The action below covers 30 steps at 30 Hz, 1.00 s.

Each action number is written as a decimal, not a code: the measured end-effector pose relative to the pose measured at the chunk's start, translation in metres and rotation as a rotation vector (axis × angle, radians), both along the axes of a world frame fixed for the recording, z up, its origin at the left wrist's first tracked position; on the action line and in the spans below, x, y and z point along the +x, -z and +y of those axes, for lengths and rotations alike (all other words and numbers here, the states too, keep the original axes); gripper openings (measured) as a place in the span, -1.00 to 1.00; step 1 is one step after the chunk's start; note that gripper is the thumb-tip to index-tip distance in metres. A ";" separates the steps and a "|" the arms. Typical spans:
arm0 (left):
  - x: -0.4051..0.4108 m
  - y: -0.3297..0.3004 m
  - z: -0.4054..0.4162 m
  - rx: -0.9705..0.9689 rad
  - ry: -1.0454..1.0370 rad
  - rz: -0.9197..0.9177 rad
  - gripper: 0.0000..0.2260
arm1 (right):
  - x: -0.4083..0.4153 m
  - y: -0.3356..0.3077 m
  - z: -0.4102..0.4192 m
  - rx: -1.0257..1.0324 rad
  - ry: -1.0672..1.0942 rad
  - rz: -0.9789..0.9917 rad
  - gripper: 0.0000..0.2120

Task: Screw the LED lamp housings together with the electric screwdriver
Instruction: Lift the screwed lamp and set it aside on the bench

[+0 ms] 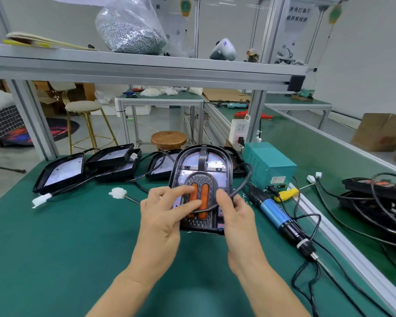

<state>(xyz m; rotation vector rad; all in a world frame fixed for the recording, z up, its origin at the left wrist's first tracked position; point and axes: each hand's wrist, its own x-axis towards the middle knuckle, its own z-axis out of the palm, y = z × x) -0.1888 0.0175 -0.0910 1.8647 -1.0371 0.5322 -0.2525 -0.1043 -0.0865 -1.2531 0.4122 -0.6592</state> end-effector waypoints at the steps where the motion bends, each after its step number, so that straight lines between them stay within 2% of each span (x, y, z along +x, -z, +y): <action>1: -0.002 0.000 -0.001 -0.020 0.062 0.062 -0.59 | -0.002 0.000 -0.003 -0.002 0.012 -0.011 -0.83; 3: -0.004 -0.002 -0.002 -0.106 0.155 0.207 -0.63 | -0.008 -0.002 -0.010 -0.017 0.016 -0.053 -0.86; 5: -0.003 -0.005 -0.005 -0.191 0.149 0.362 -0.60 | -0.016 -0.005 -0.019 -0.022 0.010 -0.102 -0.82; 7: 0.001 -0.007 -0.012 -0.206 0.125 0.530 -0.51 | -0.024 -0.007 -0.029 -0.023 0.012 -0.138 -0.73; 10: 0.003 -0.009 -0.031 -0.176 0.249 0.679 -0.50 | -0.034 -0.009 -0.044 -0.050 0.039 -0.157 -0.63; 14: -0.006 -0.015 -0.067 -0.215 0.363 0.637 -0.63 | -0.045 -0.010 -0.069 -0.108 0.109 -0.175 -0.64; 18: -0.015 -0.018 -0.110 -0.229 0.408 0.667 -0.62 | -0.059 -0.010 -0.098 -0.116 0.218 -0.182 -0.60; 25: -0.040 -0.020 -0.189 -0.110 0.517 0.685 -0.59 | -0.101 -0.012 -0.152 -0.146 0.425 -0.167 -0.81; 30: -0.076 -0.030 -0.241 -0.038 0.592 0.674 -0.58 | -0.141 -0.018 -0.184 -0.112 0.583 -0.145 -0.83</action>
